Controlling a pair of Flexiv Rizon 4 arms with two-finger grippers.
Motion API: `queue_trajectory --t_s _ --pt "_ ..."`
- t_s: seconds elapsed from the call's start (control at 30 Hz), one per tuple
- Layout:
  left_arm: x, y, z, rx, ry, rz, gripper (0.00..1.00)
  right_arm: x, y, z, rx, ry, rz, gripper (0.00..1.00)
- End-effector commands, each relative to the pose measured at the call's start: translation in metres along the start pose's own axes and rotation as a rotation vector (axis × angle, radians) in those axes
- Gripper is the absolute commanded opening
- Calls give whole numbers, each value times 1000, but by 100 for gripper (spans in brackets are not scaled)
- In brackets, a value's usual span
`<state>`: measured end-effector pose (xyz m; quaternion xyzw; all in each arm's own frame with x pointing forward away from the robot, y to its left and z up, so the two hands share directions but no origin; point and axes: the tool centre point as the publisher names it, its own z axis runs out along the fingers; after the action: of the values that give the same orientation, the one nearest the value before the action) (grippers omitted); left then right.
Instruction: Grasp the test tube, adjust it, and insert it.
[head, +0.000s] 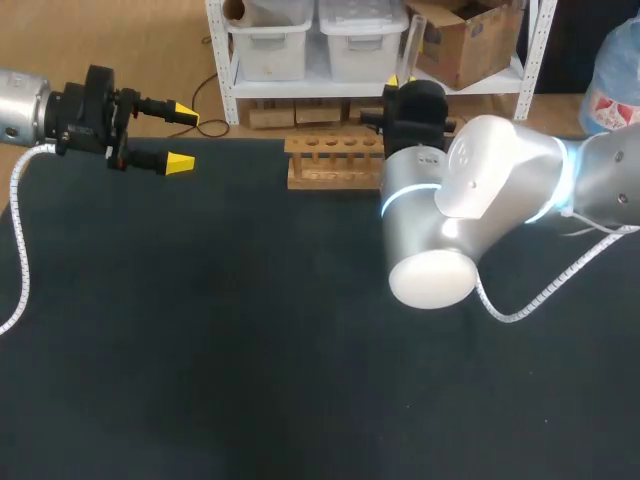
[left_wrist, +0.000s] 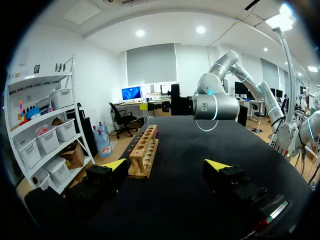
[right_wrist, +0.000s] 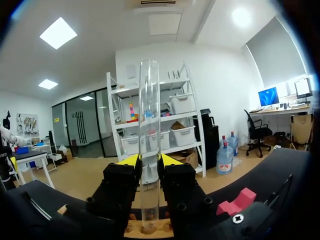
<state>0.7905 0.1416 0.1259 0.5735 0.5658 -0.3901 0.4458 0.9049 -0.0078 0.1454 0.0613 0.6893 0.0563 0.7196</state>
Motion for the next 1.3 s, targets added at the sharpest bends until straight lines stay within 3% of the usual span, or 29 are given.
queue_trajectory --t_s 0.03,0.73,1.3 --pt "0 -2 0 -5 0 2 100 2 -3 0 -23 -3 0 0" --pt "0 -2 0 -5 0 2 100 11 -4 -1 -10 2 -8 0" --pt "0 -2 0 -5 0 2 100 30 5 -4 -22 29 -7 0"
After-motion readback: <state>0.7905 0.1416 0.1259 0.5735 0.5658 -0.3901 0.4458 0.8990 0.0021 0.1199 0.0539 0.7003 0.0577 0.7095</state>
